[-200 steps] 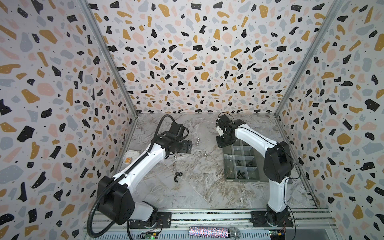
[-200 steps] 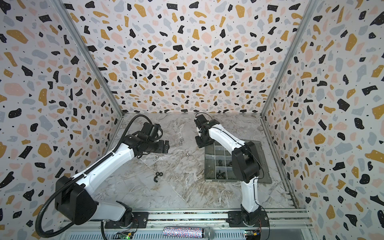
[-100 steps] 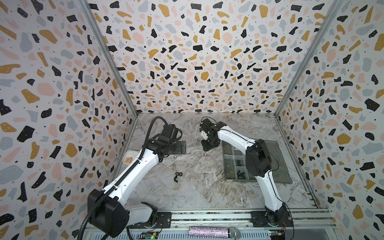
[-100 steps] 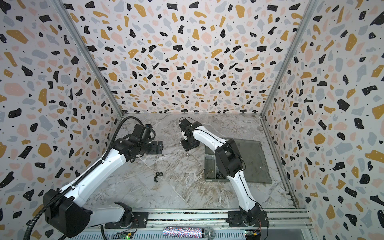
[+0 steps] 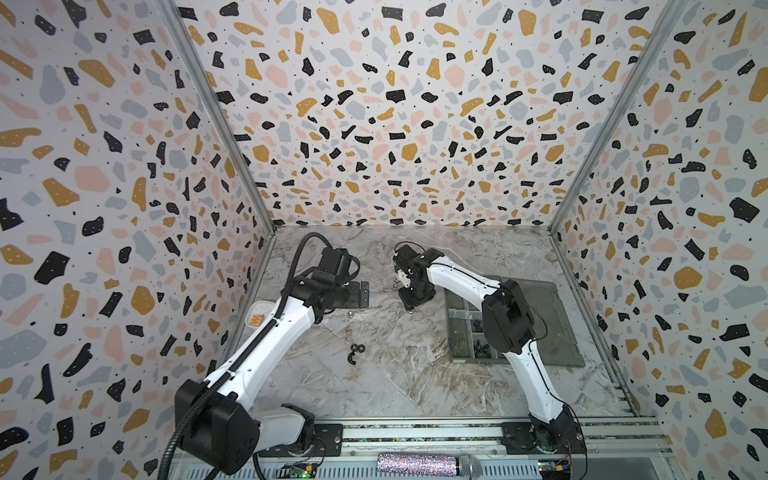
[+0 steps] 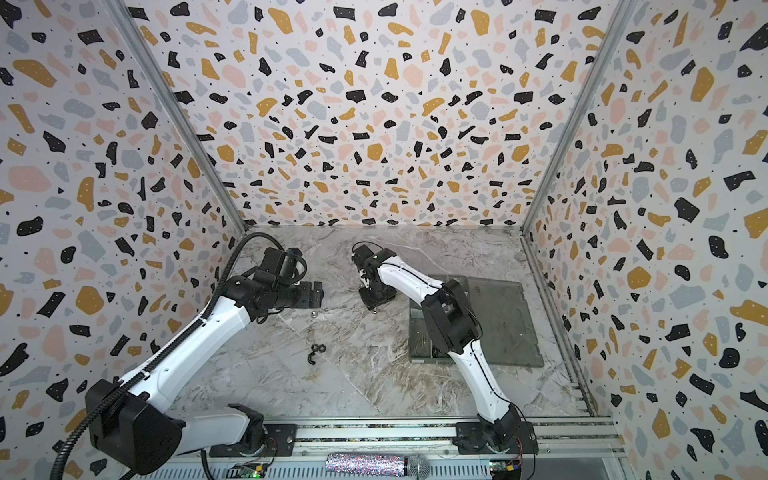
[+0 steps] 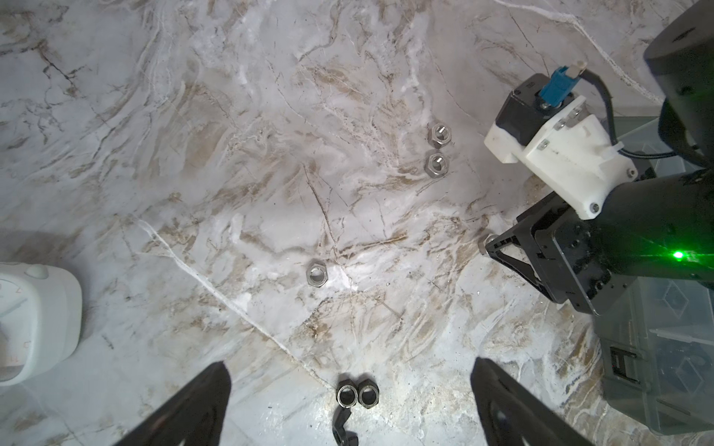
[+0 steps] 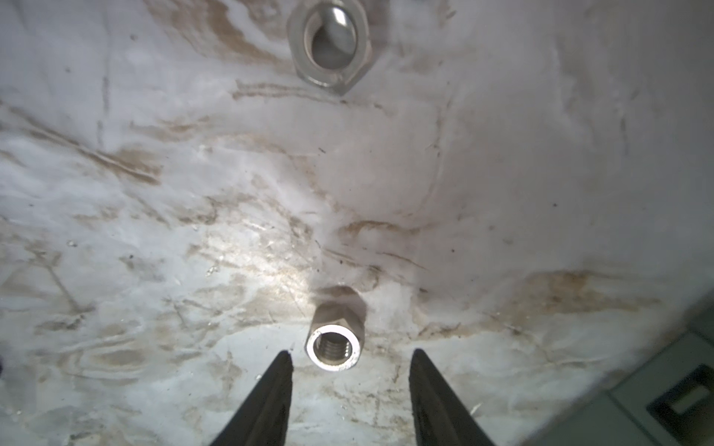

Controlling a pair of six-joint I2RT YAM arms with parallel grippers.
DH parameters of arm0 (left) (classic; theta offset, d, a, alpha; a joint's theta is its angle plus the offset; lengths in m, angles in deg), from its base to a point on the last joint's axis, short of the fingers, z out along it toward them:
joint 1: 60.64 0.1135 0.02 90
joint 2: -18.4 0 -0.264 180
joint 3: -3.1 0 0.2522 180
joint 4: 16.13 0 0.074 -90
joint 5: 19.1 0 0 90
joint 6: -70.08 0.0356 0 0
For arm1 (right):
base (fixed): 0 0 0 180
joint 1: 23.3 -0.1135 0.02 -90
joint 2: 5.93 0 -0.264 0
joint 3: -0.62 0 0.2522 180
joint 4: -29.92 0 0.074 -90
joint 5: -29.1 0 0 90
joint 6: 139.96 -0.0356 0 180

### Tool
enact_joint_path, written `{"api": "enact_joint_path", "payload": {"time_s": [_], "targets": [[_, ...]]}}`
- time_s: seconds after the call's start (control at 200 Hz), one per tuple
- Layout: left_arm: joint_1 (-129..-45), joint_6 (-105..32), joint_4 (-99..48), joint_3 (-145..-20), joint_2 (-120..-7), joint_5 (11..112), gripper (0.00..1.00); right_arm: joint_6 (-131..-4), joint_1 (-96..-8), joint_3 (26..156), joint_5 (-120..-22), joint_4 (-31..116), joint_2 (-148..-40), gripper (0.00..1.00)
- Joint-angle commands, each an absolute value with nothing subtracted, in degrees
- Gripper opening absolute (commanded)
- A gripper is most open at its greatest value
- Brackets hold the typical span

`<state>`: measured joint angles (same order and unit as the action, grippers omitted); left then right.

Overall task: Sort the screws and nuts into containers
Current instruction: 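Lower the right gripper onto the silver hex nut and close, then lift the silver nut with the right gripper toward the organizer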

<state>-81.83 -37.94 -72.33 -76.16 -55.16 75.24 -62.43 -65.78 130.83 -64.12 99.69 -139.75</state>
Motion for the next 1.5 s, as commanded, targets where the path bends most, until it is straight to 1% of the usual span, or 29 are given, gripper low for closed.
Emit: {"api": "enact_joint_path", "payload": {"time_s": [0.0, 0.185, 0.471, 0.581, 0.911, 1.111, 1.497], "targets": [[-81.28, -36.81, -72.44, -75.28, -53.76, 73.90, 0.99, -62.30, -66.61, 131.72, -63.36, 101.26, -139.84, 0.48], [-81.01, -37.06, -72.25, -75.02, -53.75, 73.45, 0.99, -62.01, -66.85, 132.17, -63.36, 100.90, -141.06, 0.43], [-80.78, -37.41, -72.43, -74.83, -53.30, 73.71, 0.99, -61.25, -67.07, 130.11, -63.49, 100.24, -141.13, 0.42], [-80.69, -37.49, -72.52, -74.81, -53.15, 73.78, 0.99, -61.20, -67.11, 130.06, -63.44, 100.29, -141.38, 0.35], [-80.67, -37.78, -72.62, -74.61, -52.71, 73.54, 0.99, -61.07, -67.07, 128.61, -63.57, 99.30, -141.62, 0.35], [-80.52, -37.78, -72.69, -74.65, -52.53, 73.63, 0.99, -60.86, -67.07, 127.68, -63.68, 98.79, -140.97, 0.26], [-80.58, -38.05, -72.80, -74.58, -51.91, 74.43, 0.99, -61.25, -67.07, 126.62, -63.72, 98.42, -137.91, 0.21]]}}
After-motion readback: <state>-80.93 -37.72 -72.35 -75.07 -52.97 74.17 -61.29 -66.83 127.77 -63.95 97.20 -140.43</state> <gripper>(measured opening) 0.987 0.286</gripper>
